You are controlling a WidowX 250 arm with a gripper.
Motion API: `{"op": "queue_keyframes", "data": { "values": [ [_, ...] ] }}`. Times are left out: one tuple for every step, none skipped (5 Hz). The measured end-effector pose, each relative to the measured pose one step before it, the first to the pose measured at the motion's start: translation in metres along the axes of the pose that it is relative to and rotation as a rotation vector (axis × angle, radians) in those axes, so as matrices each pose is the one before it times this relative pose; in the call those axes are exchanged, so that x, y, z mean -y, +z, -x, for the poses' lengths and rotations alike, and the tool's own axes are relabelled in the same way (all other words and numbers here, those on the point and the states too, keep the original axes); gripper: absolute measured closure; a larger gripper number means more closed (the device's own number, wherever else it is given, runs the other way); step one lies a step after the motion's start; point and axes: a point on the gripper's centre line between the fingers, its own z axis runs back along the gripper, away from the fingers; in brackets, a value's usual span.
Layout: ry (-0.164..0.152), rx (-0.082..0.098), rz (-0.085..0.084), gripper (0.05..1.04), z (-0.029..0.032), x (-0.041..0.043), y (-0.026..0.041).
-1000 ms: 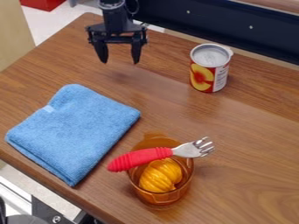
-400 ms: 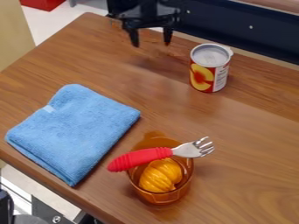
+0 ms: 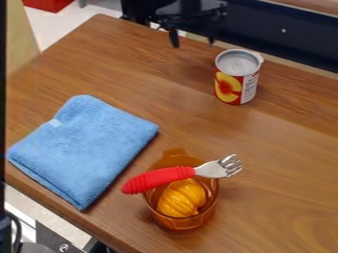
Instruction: Moved the can in the middle of the table
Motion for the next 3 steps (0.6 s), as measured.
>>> {"op": "queue_keyframes", "data": {
  "values": [
    [-0.0070,0.0186,0.0282,0.085,0.00726,0.02310,0.00054],
    [-0.0303,-0.0093,0.0023,0.085,0.01191,0.01621,-0.00412],
    [-0.0365,-0.0130,-0.0172,0.085,0.00712,0.00312,-0.00296]
  ]
}}
